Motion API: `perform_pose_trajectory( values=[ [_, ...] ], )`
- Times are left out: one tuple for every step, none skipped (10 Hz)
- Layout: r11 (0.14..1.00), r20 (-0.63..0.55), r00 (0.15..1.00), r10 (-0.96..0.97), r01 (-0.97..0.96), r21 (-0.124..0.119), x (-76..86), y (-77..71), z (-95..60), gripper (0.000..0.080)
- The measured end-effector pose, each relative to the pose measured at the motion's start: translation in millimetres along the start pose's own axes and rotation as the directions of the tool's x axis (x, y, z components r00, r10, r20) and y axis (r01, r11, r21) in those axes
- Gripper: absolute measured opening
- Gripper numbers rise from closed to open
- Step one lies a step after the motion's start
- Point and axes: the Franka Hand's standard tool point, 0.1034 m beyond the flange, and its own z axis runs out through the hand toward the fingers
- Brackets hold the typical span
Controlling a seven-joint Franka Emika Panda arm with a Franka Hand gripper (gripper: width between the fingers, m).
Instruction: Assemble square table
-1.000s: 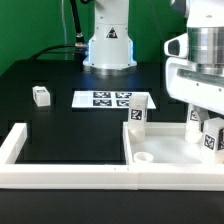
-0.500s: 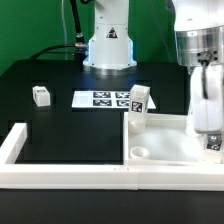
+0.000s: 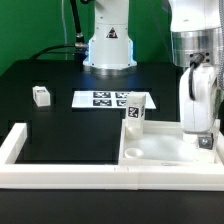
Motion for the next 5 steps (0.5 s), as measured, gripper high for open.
perform_pose_trajectory(
  values=[
    [0.997,0.004,0.997,-0.074,0.074,0.017,12.9,-4.1,-12.1,0.0634],
    [0.992,-0.002,0.993,-0.119,0.119,0.036,33.7,-9.2,-30.2,0.0634],
    [0.987,-0.005,0.988,-0.153,0.153,0.054,50.4,-17.1,-44.7,0.0646],
    [0.985,-0.006,0.987,-0.158,0.158,0.065,58.1,-23.5,-51.8,0.0646],
    [0.985,-0.009,0.987,-0.161,0.161,0.056,54.0,-19.1,-45.5,0.0648]
  ],
)
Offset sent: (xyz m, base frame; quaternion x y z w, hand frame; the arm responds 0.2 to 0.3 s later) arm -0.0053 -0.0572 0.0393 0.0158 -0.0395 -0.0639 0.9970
